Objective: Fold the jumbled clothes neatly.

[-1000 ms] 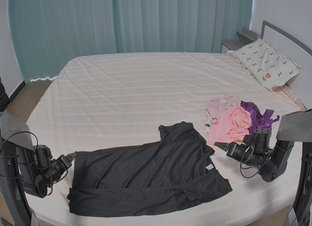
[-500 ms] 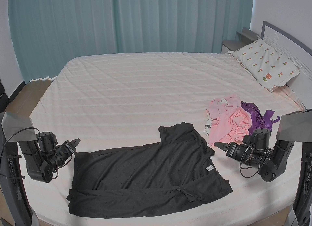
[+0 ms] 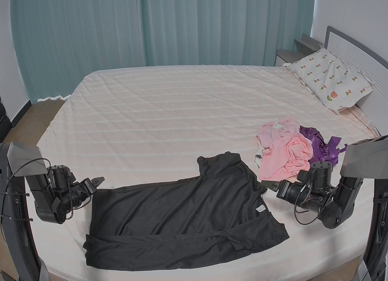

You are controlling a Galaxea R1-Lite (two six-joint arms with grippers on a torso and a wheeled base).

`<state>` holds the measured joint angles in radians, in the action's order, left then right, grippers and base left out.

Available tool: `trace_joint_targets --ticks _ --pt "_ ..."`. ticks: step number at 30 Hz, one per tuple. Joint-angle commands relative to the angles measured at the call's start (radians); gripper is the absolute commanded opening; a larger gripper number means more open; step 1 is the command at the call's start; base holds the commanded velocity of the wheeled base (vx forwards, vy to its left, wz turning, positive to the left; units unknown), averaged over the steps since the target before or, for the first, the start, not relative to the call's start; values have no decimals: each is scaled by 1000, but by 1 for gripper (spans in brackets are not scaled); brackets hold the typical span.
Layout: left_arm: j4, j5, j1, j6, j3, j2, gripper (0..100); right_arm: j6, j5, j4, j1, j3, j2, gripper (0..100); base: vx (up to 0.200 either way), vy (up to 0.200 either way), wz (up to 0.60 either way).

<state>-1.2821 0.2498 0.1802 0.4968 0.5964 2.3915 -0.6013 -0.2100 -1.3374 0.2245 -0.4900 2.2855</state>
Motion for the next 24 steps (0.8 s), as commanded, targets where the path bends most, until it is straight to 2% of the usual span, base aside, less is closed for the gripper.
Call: trace_joint_targets --ticks 1,4,9,15,24 --pt "-11 8 12 -38 -35 41 100 -3 0 -12 38 14 19 100 0 0 0" --pt "-16 13 10 -41 -35 48 100 -2 0 -11 46 7 19 100 0 0 0" --pt "-16 65 7 -44 -29 46 100 -2 0 -11 52 2 23 100 0 0 0" --pt "-16 57 1 -86 5 69 100 -2 0 -11 53 -7 26 100 0 0 0" --pt "-16 25 -18 -81 63 115 100 -3 1 21 79 -101 23 100 0 0 0"
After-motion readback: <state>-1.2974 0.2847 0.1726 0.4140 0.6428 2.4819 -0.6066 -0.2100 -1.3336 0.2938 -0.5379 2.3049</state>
